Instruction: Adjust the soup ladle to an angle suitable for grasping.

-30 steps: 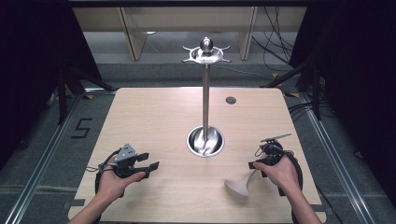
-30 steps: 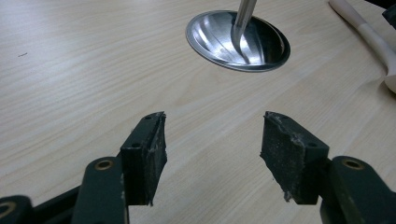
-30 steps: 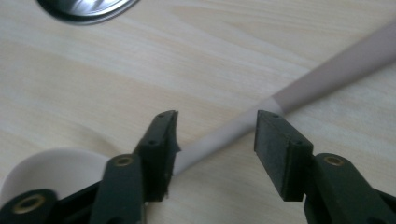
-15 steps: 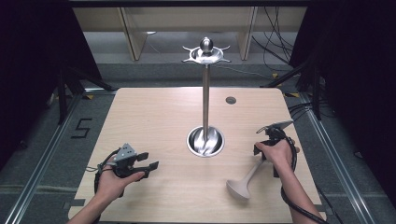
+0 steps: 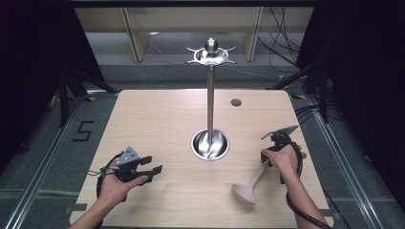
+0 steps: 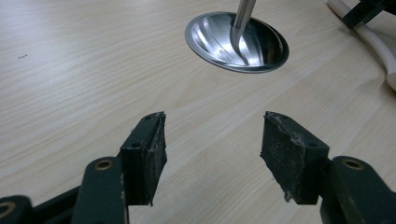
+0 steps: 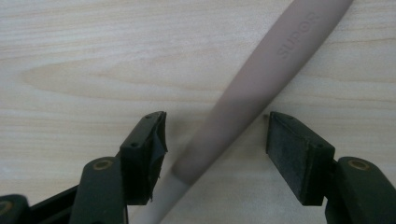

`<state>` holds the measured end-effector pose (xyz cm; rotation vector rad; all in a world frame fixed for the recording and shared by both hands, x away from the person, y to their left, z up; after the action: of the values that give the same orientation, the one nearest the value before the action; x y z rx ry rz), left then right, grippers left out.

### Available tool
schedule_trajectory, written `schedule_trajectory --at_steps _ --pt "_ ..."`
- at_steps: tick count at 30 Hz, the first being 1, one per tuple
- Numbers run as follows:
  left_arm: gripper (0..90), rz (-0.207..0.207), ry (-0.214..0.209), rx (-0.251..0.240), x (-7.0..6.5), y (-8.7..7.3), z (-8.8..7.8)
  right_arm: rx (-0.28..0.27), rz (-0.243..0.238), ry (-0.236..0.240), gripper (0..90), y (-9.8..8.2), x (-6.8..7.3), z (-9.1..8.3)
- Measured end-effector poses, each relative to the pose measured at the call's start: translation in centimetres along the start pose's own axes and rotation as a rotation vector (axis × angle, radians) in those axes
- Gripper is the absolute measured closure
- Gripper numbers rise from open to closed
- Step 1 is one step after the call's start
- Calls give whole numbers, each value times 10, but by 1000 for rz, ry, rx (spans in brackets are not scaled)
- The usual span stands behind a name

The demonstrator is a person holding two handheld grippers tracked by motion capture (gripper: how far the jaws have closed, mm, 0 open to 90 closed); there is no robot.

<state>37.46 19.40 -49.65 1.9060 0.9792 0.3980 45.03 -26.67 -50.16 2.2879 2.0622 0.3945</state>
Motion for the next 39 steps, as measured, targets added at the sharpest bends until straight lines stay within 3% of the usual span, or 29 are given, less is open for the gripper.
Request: schedule_trajectory --at_steps 1,2,4,5,6,9,10,11,12,14,15,19,20,22,23,24,26,28,29,36,39 --pt "392 5 1 5 0 0 0 3 73 -14 401 1 5 1" --pt "392 7 1 2 0 0 -1 28 53 -29 427 1 5 0" --pt "392 7 1 2 0 0 -1 34 -82 -68 473 3 -3 0" --pt "392 8 -3 4 1 0 -1 24 -43 -57 498 5 1 1" --pt "392 5 -3 2 1 0 -1 36 -80 -78 503 5 -1 1" --pt "392 5 -3 2 1 0 -1 53 -94 -92 514 5 0 0" --pt "392 5 -3 3 1 0 -1 35 -45 -84 527 7 5 2" --pt "392 6 -6 2 0 0 -1 44 -131 -100 552 6 0 2" --pt "392 3 -7 -2 0 0 -1 61 -64 -78 585 7 6 0" --pt "392 8 -5 3 1 0 -1 62 -69 -60 620 7 7 0" --pt "392 6 -4 2 1 0 -1 67 -112 -53 679 7 6 1" --pt "392 7 -3 2 1 0 -1 74 -89 -4 728 8 8 0" --pt "392 8 -5 3 1 0 -1 36 -69 30 737 7 12 2" --pt "392 -1 -4 -2 0 0 -1 34 -67 29 737 6 12 2" --pt "391 8 2 1 -1 0 -1 14 -78 72 737 3 10 -1" --pt "391 9 -5 3 -1 0 0 26 57 106 737 0 21 -5" --pt "390 5 7 3 -2 0 0 -24 -101 106 737 -1 10 -12" --pt "389 20 3 -6 -2 1 -1 -82 -178 142 737 -6 10 -23" --pt "389 13 3 -9 -3 1 -1 -105 -204 180 737 -9 12 -30" --pt "389 32 21 6 -5 1 -1 -319 -391 229 737 -26 7 -66" --pt "389 38 14 6 -6 0 1 -418 -431 270 737 -34 7 -76"
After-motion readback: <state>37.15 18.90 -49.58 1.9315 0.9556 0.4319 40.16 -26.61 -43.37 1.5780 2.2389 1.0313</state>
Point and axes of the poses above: each handheld gripper's, and its own axes: z roughly forward along the jaws, y roughly out of its top, x roughly to its left, the point moved 3 cm from there along z, roughly forward along the jaws, and after that the axes turned 2 degrees about y, right-handed, at the moved point
